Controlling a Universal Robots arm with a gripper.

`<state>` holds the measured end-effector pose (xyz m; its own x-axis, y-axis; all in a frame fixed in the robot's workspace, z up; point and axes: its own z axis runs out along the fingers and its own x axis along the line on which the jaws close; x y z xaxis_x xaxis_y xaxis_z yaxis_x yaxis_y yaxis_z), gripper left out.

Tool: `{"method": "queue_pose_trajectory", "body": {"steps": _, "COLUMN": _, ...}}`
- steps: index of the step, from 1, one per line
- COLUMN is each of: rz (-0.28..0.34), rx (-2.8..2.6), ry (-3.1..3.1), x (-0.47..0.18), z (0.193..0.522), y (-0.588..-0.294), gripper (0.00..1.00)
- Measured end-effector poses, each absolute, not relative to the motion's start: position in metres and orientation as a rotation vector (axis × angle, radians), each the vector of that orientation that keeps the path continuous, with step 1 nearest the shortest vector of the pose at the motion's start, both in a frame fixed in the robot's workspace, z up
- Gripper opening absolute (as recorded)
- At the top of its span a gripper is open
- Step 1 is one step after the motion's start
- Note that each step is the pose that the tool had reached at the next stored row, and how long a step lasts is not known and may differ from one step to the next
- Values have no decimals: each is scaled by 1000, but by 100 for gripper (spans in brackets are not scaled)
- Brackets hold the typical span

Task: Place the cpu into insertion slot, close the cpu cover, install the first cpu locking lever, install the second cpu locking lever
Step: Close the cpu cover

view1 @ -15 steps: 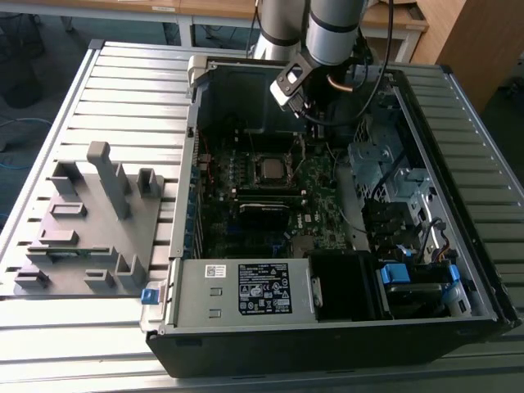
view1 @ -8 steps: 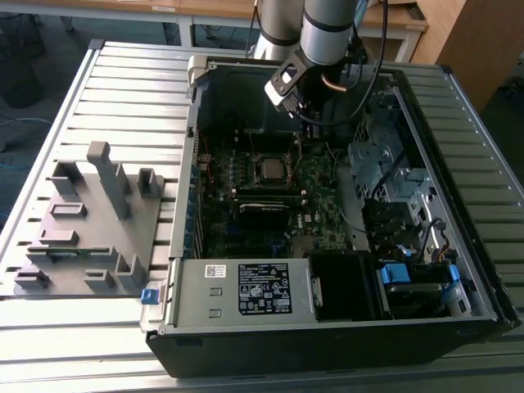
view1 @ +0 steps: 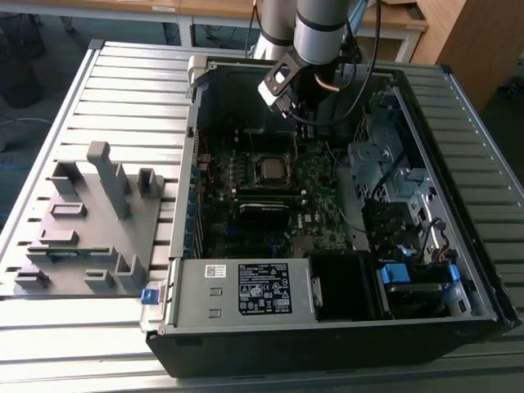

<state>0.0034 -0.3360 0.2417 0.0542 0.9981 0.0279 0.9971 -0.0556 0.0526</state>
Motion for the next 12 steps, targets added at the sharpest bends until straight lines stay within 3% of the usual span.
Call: {"method": "queue_pose_trajectory", "body": {"steps": 12, "rz": 95, "rx": 2263, "ry": 2142, "x": -13, "z": 242, "y": -336, "gripper": 10}}
